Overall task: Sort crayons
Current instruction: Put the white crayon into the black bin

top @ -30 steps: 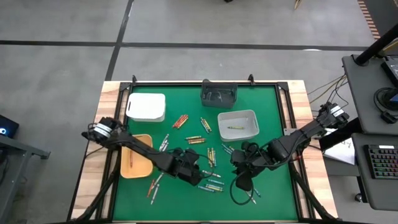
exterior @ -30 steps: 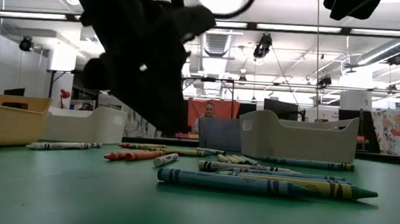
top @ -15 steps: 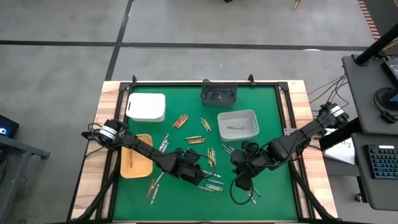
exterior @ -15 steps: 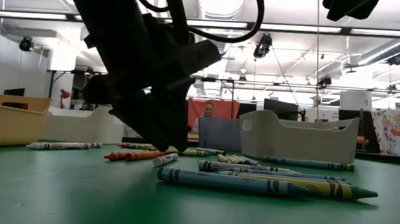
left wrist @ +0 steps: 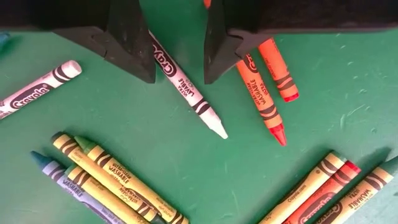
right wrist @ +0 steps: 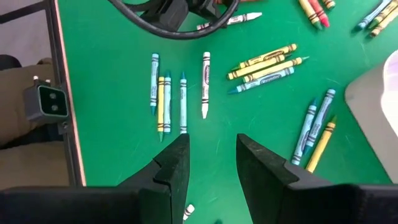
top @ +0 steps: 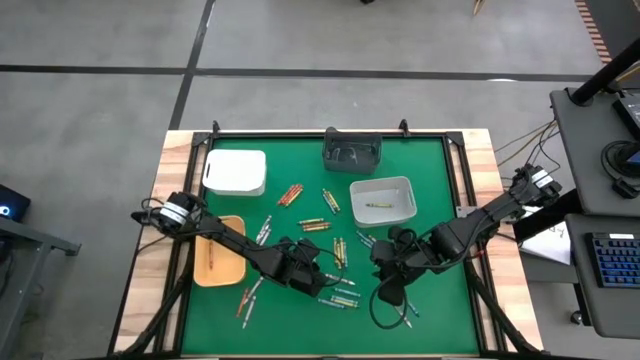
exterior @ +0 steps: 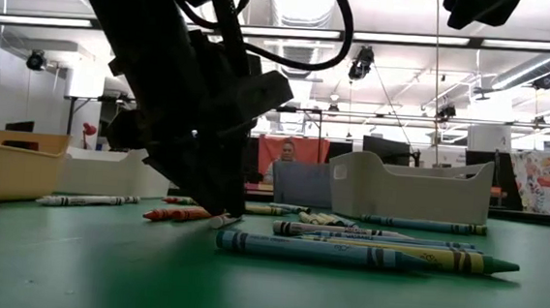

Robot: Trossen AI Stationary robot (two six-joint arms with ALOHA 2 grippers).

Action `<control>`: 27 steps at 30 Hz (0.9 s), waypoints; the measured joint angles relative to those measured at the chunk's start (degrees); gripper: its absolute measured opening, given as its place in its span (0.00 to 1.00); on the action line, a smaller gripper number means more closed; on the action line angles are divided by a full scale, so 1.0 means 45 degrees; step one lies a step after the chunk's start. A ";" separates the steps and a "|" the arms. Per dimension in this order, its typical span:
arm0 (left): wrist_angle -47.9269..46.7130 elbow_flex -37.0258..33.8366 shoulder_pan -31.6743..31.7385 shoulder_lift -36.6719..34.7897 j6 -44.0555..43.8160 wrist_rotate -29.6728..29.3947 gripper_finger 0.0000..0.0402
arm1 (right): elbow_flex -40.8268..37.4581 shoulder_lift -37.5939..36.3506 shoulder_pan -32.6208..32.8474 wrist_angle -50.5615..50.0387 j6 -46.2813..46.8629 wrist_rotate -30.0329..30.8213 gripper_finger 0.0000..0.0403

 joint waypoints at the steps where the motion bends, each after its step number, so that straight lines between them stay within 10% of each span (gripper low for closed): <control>1: 0.0009 0.0000 0.0000 0.0051 0.0000 0.0000 0.28 | 0.0000 0.0000 0.0000 0.0002 0.0000 0.0018 0.29; 27: 0.0095 0.0095 -0.0019 0.0283 0.0785 0.0429 0.01 | 0.0000 0.0002 0.0000 0.0002 -0.0005 0.0032 0.29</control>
